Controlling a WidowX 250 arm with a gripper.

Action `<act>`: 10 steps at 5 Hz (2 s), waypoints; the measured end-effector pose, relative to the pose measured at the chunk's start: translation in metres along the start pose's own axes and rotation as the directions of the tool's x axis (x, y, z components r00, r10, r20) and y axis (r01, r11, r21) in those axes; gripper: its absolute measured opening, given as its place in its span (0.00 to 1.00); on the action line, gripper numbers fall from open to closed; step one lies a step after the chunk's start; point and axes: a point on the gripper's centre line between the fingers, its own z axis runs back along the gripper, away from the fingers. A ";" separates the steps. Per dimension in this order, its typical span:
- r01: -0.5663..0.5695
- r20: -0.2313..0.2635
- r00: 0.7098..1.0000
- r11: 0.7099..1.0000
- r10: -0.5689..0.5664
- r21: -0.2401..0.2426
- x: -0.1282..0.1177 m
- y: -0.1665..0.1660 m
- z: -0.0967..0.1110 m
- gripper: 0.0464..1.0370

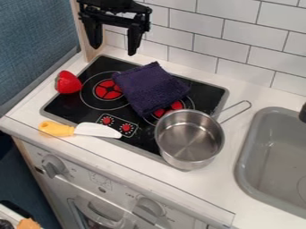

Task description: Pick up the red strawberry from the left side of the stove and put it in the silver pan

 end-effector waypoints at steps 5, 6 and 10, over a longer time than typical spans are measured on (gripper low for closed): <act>0.616 0.005 0.788 0.787 -0.616 0.037 0.007 0.104 -0.044 0.96; 0.670 -0.028 0.742 0.742 -0.670 0.026 0.007 0.110 -0.058 0.96; 0.684 -0.079 0.727 0.730 -0.682 0.000 0.005 0.098 -0.106 0.96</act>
